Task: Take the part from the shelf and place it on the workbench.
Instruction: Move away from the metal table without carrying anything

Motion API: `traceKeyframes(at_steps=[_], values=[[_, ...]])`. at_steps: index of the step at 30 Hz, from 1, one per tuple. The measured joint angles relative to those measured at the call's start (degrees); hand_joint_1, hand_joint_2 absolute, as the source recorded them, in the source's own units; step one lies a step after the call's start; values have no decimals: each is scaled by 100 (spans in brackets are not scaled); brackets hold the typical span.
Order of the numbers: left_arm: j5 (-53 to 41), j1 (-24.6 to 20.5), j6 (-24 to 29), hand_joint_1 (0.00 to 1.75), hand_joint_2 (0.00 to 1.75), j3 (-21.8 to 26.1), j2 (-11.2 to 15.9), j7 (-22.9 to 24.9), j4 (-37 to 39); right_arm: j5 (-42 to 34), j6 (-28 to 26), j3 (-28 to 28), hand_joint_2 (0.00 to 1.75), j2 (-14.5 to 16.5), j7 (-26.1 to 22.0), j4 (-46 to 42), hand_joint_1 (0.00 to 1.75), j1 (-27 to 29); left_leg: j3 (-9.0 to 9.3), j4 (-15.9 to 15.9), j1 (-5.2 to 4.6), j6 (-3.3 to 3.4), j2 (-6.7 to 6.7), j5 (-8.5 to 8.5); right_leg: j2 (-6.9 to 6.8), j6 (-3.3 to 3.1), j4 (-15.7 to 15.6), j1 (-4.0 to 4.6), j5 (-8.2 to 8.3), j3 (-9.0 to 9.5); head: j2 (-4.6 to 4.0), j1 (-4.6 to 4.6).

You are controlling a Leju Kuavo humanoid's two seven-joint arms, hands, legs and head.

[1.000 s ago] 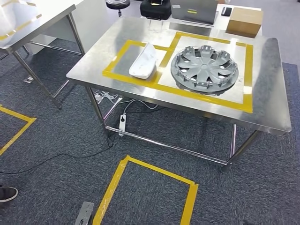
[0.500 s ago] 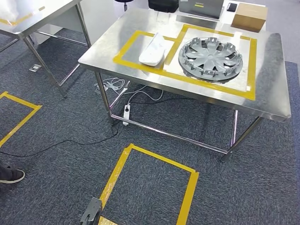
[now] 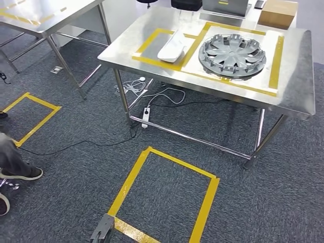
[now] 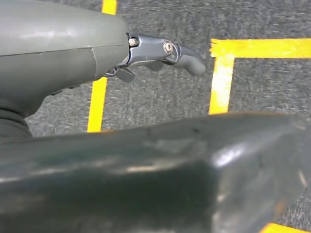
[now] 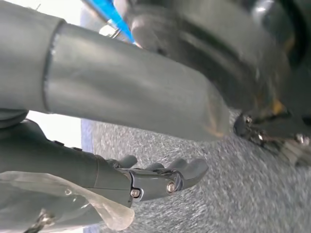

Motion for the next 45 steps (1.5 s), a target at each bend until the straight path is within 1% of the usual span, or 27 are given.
traceKeyframes(at_steps=[2,4,5,7,9,10,12,17,18,20,21,22,23,24,25,27,29,31,33,34,35,36,38,39,41,42,45], values=[[0,-1,0,0,0,-14,0,9,0,21,1,56,0,-5,-37,3,0,10,-135,591,19,-32,30,-306,-94,-3,6,5,33,-47,0,-4],[0,14,0,0,0,-28,1,21,0,34,-5,93,0,-18,-49,5,0,11,-80,791,37,-49,44,-279,-191,3,13,8,51,-92,0,-4],[0,22,0,0,0,-34,1,26,0,40,-8,110,0,-23,-52,6,0,9,47,708,46,-52,56,-176,-248,7,19,9,59,-111,0,-5],[1,28,0,0,0,-42,2,27,0,48,-10,140,0,-27,-89,7,0,4,496,86,48,-24,157,72,-355,26,33,13,59,-95,0,-4],[4,18,0,0,0,-49,3,25,0,67,-8,182,0,-27,-191,8,0,-9,857,-507,-4,52,344,130,-448,73,51,31,50,-84,0,-2],[7,19,0,0,0,-50,4,24,0,81,0,202,0,-27,-240,13,0,-14,922,-643,-33,92,404,98,-491,106,58,40,52,-89,0,-2],[16,31,0,0,0,-51,11,22,0,103,28,230,0,-27,-285,24,0,-23,909,-680,-64,147,390,72,-556,156,59,47,66,-76,0,2],[22,43,-2,0,0,-51,17,24,0,110,49,240,0,-27,-294,29,0,-35,902,-709,-60,170,350,61,-593,181,54,48,68,-76,0,3],[21,46,-4,0,0,-51,20,26,0,114,63,247,0,-31,-295,30,0,-43,924,-774,-42,199,312,63,-509,204,113,45,7,-121,0,15],[13,48,-9,0,0,-58,22,39,0,132,102,281,0,-40,-297,42,0,-44,946,-898,-15,274,114,81,-195,264,1035,29,-286,-682,0,46],[8,50,-11,0,0,-61,22,45,0,145,117,302,0,-48,-298,49,0,-32,953,-933,-9,305,-1,91,-26,285,1388,17,-320,-937,0,64],[4,49,-11,0,0,-64,21,51,0,155,125,321,0,-54,-299,55,0,-19,945,-923,-14,314,-112,98,68,290,1546,8,-210,-1095,0,68],[5,51,-10,0,0,-65,19,53,0,161,128,333,0,-61,-299,55,0,-10,947,-910,-14,313,-188,97,127,285,1188,-2,72,-985,0,70],[5,45,-9,0,0,-65,16,53,0,168,133,341,0,-68,-300,58,0,-8,941,-892,-21,305,-247,95,243,277,830,-15,267,-856,0,71],[5,37,-6,0,0,-66,11,53,0,172,138,347,0,-73,-301,63,0,-9,911,-865,-27,287,-310,95,345,266,516,-32,366,-734,0,71],[6,29,-1,0,0,-65,5,53,0,176,150,358,0,-75,-304,72,0,-12,827,-828,-25,219,-416,119,453,233,284,-42,350,-632,0,67],[8,48,3,0,0,-64,7,53,0,181,163,370,0,-74,-307,73,0,-11,761,-806,-15,143,-456,139,351,173,234,-54,362,-605,0,64],[10,58,4,0,0,-64,10,53,0,189,165,378,0,-75,-307,73,0,-2,646,-579,-15,84,-250,-20,217,115,200,-68,393,-595,0,35],[12,40,4,0,0,-64,10,53,0,194,162,378,0,-79,-307,75,0,3,357,69,6,31,-15,-377,65,89,196,-57,392,-594,0,3],[14,35,4,0,0,-64,10,53,0,195,163,378,0,-80,-307,76,0,3,201,426,25,8,18,-522,-17,83,198,-52,387,-595,0,1],[17,39,4,0,0,-64,9,53,0,195,165,378,0,-81,-307,78,0,2,99,676,43,-12,35,-591,-98,81,199,-50,384,-595,0,1],[19,47,4,0,0,-64,9,53,0,195,168,378,0,-82,-307,79,0,0,103,702,61,-25,48,-540,-176,81,200,-49,382,-594,0,1],[22,58,8,0,0,-64,12,53,0,196,180,378,0,-82,-308,79,0,-7,393,186,85,-32,133,-217,-309,94,201,-50,373,-582,0,-1],[22,51,12,0,0,-64,12,52,0,196,187,378,0,-83,-309,79,0,-9,597,-197,73,-27,254,-80,-368,114,204,-39,363,-574,0,-3],[22,24,25,0,0,-64,8,49,0,196,203,378,0,-85,-314,79,0,-12,829,-687,36,31,431,40,-478,173,217,-14,343,-566,0,2],[22,18,33,0,0,-64,5,47,0,196,213,379,0,-86,-316,79,0,-16,843,-761,10,70,456,29,-530,206,219,-4,340,-566,0,6],[22,45,54,0,0,-63,9,44,0,197,241,380,0,-87,-317,79,0,-37,800,-784,-10,175,329,61,-611,281,218,-27,331,-574,0,14]])
